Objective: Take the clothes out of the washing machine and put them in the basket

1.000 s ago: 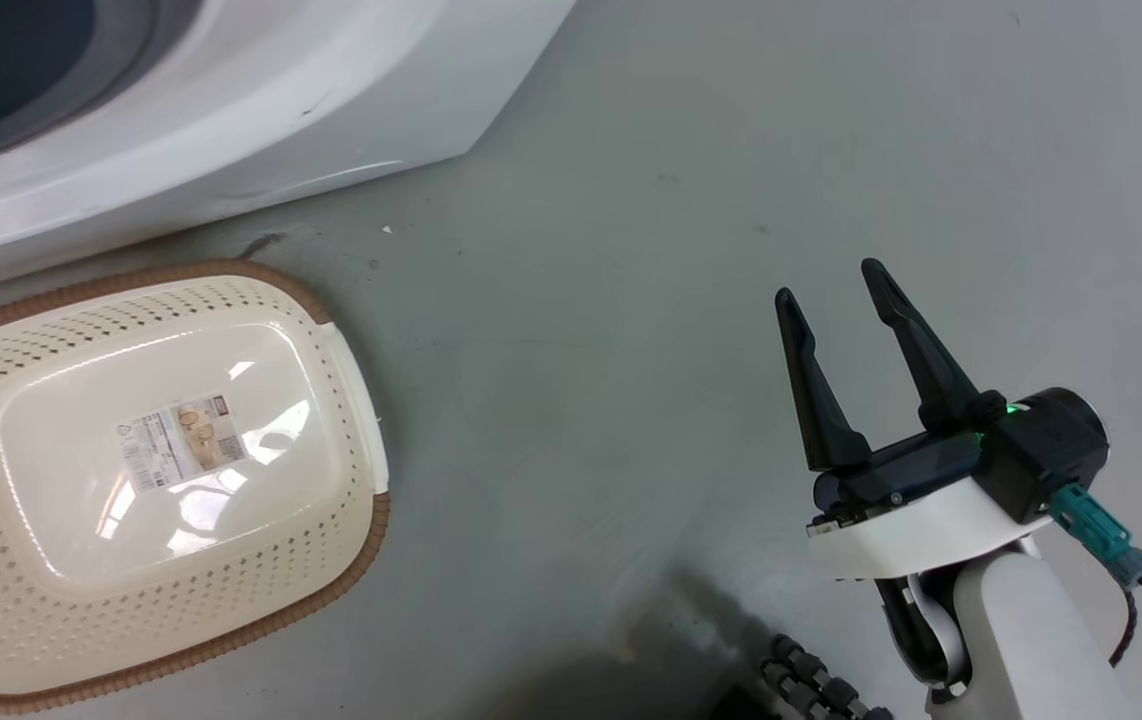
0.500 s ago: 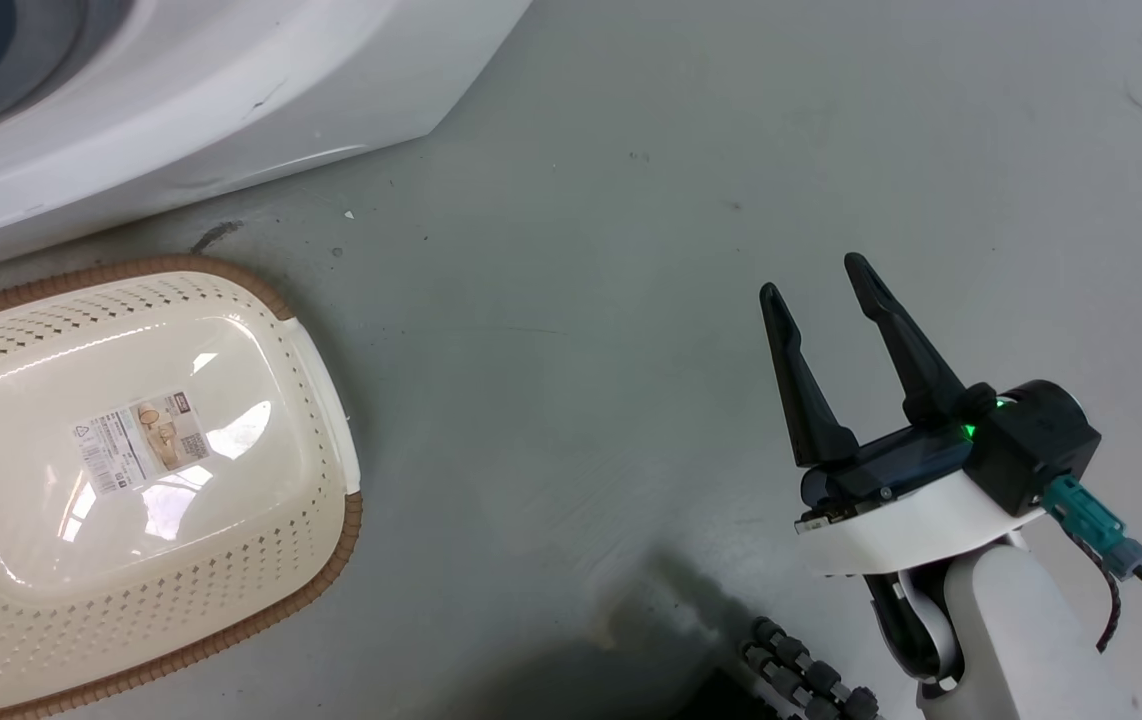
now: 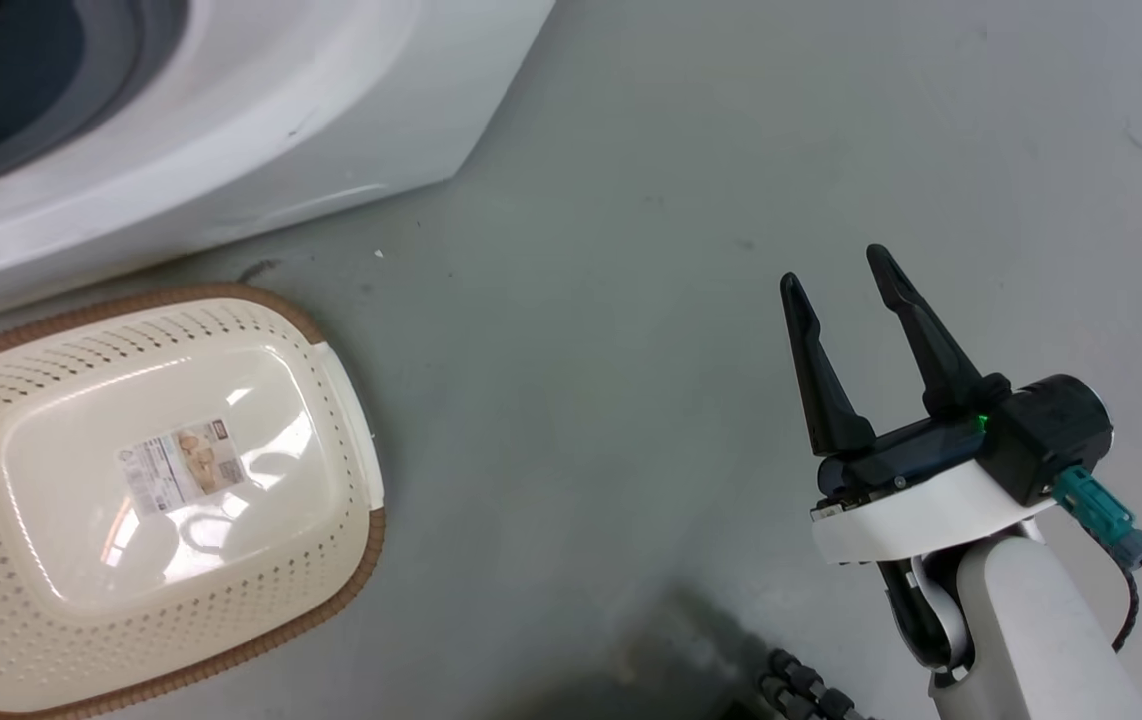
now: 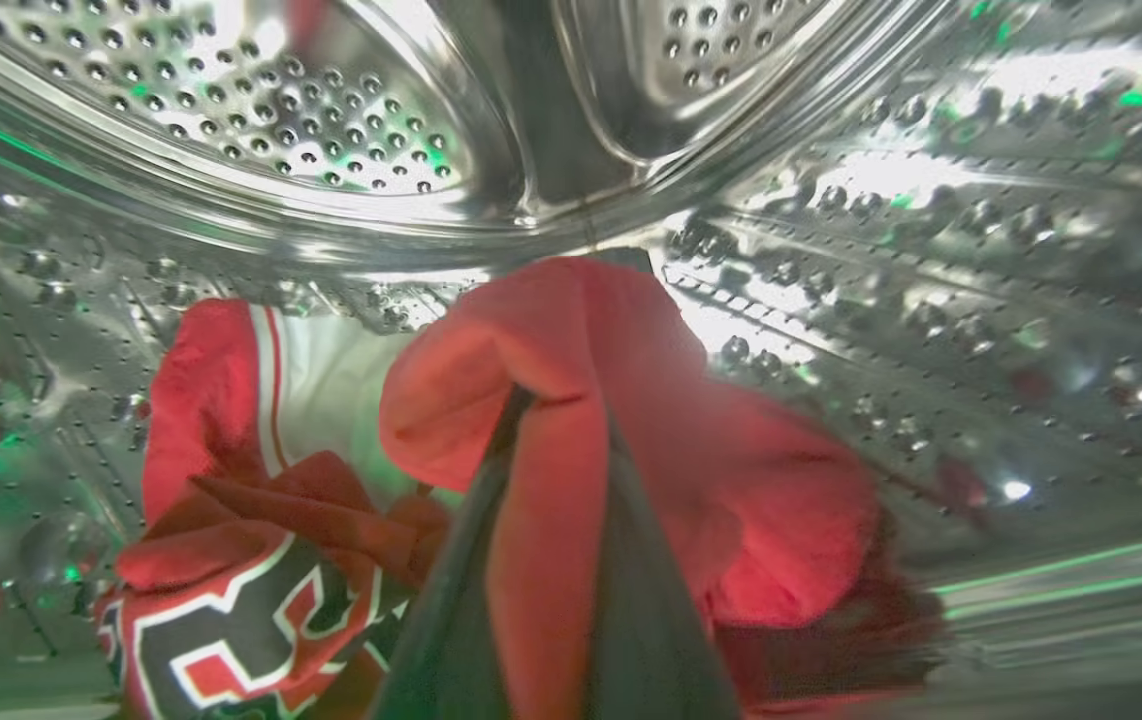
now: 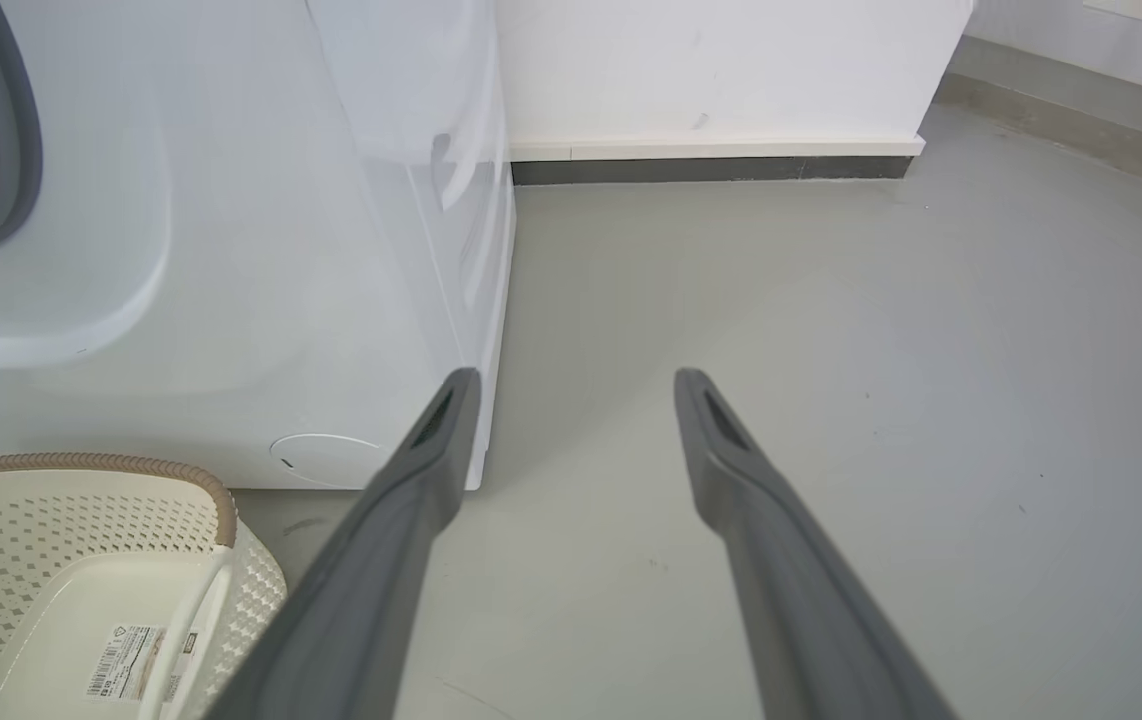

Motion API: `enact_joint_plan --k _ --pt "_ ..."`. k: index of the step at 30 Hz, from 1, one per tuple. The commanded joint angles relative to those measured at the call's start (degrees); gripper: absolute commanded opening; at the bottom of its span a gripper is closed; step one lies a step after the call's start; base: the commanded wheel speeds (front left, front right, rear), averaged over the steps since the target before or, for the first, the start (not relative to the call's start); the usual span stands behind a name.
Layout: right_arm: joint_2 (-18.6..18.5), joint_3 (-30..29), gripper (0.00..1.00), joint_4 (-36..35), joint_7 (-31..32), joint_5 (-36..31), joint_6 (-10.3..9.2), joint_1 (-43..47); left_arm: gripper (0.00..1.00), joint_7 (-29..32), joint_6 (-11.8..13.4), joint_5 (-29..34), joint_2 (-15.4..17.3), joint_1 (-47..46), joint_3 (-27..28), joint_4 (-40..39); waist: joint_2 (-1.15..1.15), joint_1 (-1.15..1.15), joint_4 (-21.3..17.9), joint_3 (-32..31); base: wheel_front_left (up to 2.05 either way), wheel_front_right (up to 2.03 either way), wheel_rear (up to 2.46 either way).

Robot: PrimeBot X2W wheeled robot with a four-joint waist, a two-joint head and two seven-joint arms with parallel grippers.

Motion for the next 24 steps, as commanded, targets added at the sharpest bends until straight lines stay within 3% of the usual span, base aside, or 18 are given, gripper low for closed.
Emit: enact_joint_plan --k 1,14,24 --pt "0.2 -0.2 1.00 0.2 -0.1 -0.5 -0.04 0.5 0.00 -1.8 0.2 -0.6 -0.4 1.5 0.4 -0.2 0.00 0.00 0.7 -1.8 0.00 0.00 0.00" --pt "0.1 -1.2 1.00 3.0 0.1 -1.9 -0.04 4.7 0.00 -21.6 0.0 -6.6 -5.4 14.6 3.9 4.5 0.00 0.00 3.0 -14.6 0.00 0.00 0.00" --pt "0.1 -2.7 1.00 3.0 2.3 -3.6 -0.04 9.3 0.00 -25.9 -1.2 -9.4 -7.5 25.7 6.2 2.7 0.00 0.00 5.4 -24.3 0.00 0.00 0.00"
